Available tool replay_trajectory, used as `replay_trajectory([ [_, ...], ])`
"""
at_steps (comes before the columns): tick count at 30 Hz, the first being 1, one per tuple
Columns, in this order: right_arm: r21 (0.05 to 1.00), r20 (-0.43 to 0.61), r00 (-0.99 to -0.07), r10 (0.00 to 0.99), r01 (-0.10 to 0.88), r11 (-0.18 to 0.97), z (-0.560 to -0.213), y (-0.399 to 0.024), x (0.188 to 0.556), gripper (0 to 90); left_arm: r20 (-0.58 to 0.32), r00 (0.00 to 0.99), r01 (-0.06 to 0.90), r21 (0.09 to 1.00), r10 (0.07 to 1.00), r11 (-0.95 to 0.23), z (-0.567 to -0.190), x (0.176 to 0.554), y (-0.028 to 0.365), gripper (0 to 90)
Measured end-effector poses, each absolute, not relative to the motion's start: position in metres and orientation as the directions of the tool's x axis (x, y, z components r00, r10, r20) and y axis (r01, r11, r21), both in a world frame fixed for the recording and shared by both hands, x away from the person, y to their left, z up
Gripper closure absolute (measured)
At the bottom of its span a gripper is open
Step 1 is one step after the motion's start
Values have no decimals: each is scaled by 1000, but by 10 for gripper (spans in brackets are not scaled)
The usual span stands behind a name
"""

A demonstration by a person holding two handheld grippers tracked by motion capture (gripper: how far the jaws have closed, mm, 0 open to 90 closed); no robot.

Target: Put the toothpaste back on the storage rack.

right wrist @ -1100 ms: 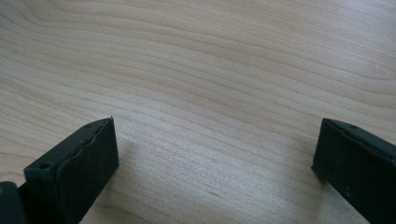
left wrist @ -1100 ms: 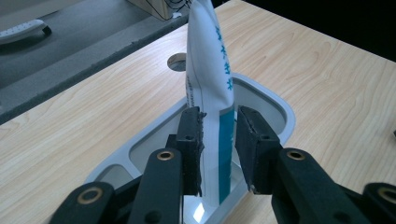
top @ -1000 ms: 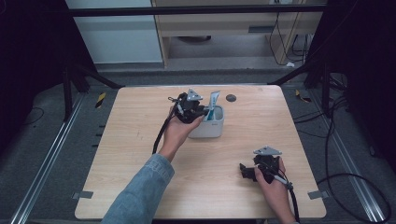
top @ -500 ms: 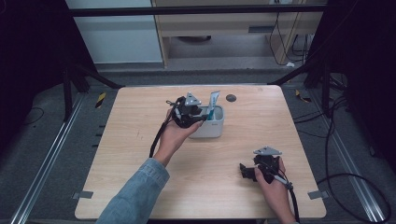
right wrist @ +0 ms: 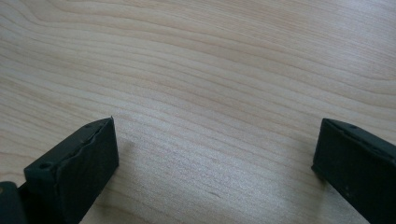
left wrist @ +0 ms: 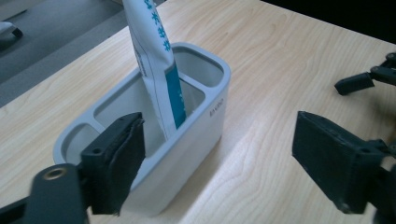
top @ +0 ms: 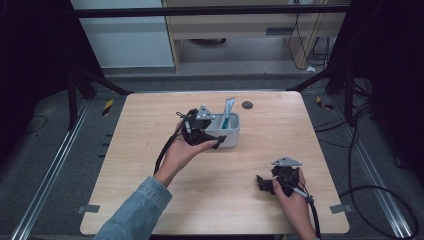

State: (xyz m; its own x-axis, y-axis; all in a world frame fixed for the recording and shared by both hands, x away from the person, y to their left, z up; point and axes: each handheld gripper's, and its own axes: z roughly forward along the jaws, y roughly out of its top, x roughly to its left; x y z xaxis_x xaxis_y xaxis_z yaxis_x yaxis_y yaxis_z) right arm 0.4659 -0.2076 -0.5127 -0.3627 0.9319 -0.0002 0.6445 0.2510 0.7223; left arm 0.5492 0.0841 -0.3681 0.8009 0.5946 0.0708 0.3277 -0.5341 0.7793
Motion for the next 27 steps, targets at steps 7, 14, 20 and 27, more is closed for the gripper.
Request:
replay_trajectory([
  [7,722,-1,-363,932,644,251,-513,-208,466,4,84,800,341,751,595,-565,-373,537,95,104],
  [14,722,-3,-363,932,644,254,-513,-207,465,4,67,794,370,736,605,-567,-384,530,109,70],
  [20,722,-2,-364,931,643,254,-513,-207,465,4,50,788,397,721,614,-568,-397,524,120,55],
  [27,723,-1,-364,932,644,252,-513,-207,465,3,25,768,433,717,640,-547,-412,519,138,54],
])
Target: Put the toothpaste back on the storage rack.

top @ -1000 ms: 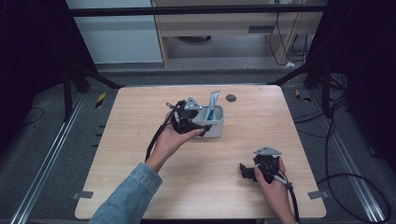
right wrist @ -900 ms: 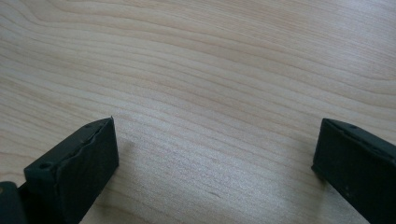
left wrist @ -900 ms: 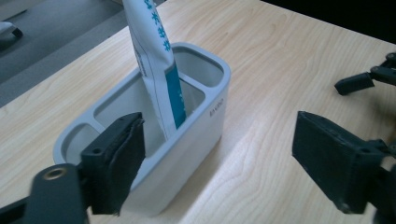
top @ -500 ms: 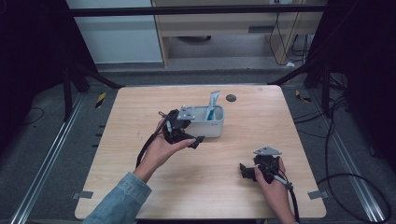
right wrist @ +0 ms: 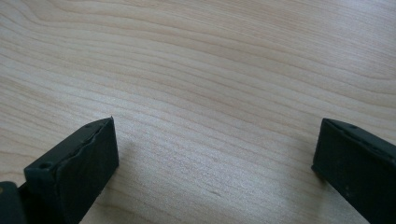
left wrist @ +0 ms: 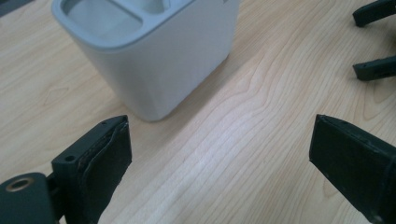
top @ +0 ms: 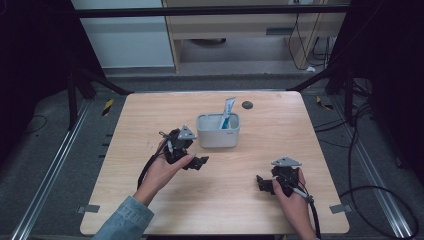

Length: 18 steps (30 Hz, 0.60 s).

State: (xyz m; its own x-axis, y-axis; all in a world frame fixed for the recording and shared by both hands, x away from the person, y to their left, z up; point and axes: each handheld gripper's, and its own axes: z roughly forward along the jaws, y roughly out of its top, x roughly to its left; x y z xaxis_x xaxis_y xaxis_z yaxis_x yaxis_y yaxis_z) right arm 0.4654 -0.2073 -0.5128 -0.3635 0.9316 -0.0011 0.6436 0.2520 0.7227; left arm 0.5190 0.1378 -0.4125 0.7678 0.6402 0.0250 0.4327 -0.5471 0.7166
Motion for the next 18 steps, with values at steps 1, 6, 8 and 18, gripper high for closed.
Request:
replay_trajectory([
  [1,722,-2,-363,932,644,252,-513,-207,465,3,24,765,437,715,643,-546,-414,518,141,54],
  [6,723,-1,-363,932,644,251,-513,-207,465,3,30,752,447,710,658,-544,-423,514,155,53],
  [8,722,-2,-363,932,644,252,-513,-207,465,4,22,741,461,709,671,-533,-428,513,164,53],
  [18,723,-1,-364,932,643,252,-513,-207,465,4,44,695,504,682,718,-529,-447,512,194,58],
])
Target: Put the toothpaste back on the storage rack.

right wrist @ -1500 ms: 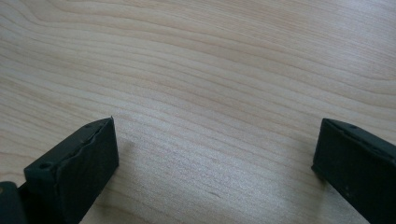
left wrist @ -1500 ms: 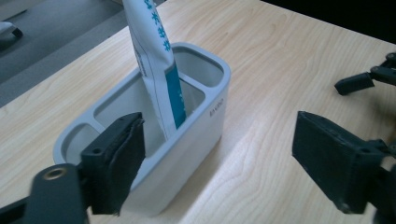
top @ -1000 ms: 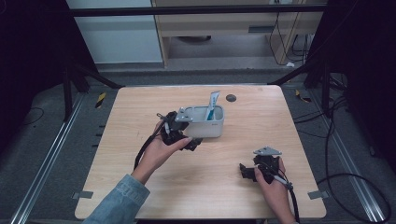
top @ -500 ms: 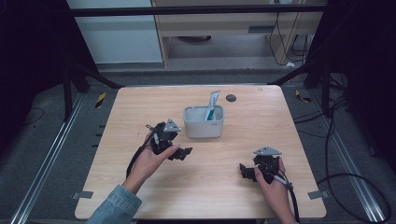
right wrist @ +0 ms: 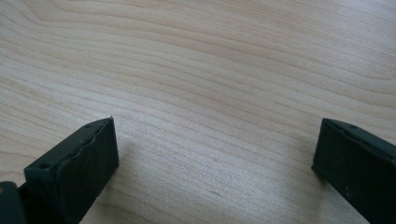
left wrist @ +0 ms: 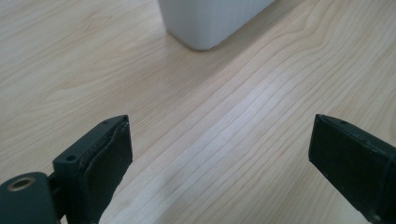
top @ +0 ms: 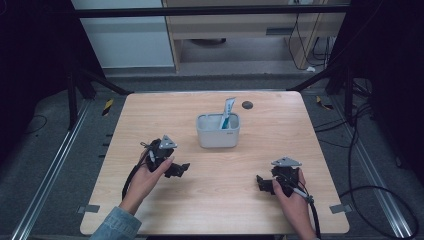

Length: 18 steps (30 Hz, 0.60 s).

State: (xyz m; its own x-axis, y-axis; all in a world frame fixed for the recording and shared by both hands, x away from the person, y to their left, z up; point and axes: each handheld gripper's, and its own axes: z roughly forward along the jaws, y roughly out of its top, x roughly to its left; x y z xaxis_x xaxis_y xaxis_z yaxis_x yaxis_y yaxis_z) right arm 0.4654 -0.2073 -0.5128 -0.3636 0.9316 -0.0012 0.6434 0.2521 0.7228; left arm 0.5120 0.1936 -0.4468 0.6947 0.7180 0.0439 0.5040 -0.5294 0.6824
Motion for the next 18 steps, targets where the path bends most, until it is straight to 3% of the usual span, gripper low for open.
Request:
replay_trajectory([
  [18,723,-1,-363,932,644,252,-513,-207,465,3,8,592,583,687,806,-435,-484,519,247,61],
])
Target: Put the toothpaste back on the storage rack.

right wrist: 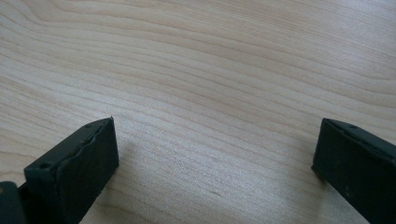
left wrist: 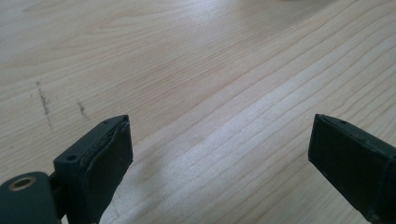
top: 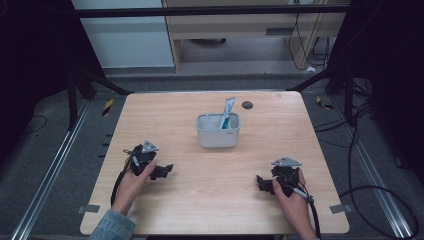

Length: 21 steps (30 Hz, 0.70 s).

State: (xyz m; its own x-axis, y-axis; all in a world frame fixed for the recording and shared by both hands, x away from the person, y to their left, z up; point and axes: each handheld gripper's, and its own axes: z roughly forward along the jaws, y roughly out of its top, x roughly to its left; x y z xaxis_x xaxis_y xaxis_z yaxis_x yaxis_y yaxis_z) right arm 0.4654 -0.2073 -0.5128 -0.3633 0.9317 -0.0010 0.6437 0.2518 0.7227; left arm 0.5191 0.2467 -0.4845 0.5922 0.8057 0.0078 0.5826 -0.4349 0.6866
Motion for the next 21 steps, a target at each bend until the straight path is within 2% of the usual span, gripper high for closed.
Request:
replay_trajectory([
  [7,723,-1,-363,932,644,252,-513,-207,465,4,11,567,609,668,824,-428,-498,526,256,59],
  [21,722,-2,-364,932,644,253,-513,-207,465,3,22,587,557,714,809,-424,-508,529,263,12],
])
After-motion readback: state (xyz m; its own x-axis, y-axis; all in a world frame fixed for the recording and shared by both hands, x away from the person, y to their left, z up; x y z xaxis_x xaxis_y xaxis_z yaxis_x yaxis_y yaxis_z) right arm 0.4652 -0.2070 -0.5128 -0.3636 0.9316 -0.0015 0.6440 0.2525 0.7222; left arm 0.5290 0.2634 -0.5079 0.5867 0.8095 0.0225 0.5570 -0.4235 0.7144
